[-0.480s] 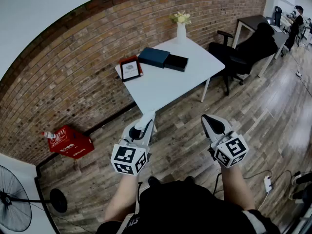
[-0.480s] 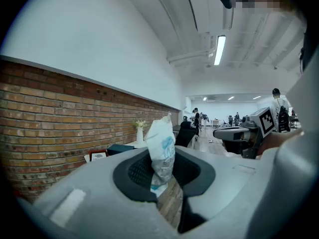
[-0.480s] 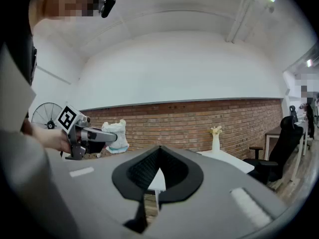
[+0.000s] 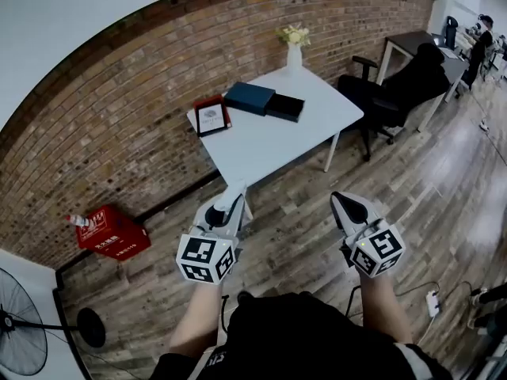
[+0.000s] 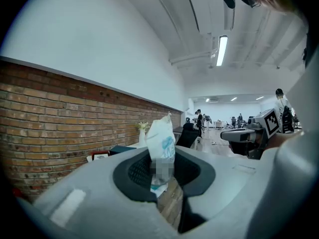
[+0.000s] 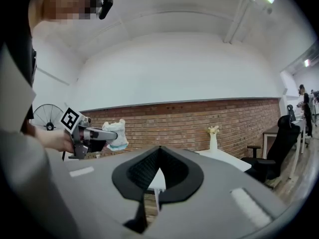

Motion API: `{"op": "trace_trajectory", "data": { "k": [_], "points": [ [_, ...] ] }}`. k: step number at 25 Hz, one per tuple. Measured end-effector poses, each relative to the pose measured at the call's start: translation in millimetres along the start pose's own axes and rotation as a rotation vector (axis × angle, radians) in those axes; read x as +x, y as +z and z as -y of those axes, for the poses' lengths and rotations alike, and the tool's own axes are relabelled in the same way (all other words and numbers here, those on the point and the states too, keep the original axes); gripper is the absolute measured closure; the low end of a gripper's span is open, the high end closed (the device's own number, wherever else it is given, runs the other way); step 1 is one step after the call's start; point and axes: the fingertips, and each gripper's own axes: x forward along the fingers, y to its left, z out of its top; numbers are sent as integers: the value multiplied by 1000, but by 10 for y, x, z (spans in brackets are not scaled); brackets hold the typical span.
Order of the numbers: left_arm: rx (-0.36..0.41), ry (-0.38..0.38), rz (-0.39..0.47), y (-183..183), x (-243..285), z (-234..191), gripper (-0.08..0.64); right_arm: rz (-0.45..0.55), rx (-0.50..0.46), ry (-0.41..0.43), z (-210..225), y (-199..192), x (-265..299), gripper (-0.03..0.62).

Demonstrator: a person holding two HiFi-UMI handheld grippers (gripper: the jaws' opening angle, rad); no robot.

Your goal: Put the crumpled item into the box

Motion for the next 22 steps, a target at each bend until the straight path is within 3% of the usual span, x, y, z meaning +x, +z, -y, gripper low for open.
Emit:
{"op": "trace_trajectory", "data": {
  "k": [5, 13, 22],
  "points": [
    [0, -8, 21, 99, 132, 188, 480, 8, 21, -11, 187, 14, -279, 592],
    [23, -60, 13, 52, 437, 890, 479, -2, 34, -40, 650, -96, -815, 592],
    [21, -79, -17, -58, 789, 1114, 480, -42, 77, -18, 914, -285, -810, 591]
  ]
}}
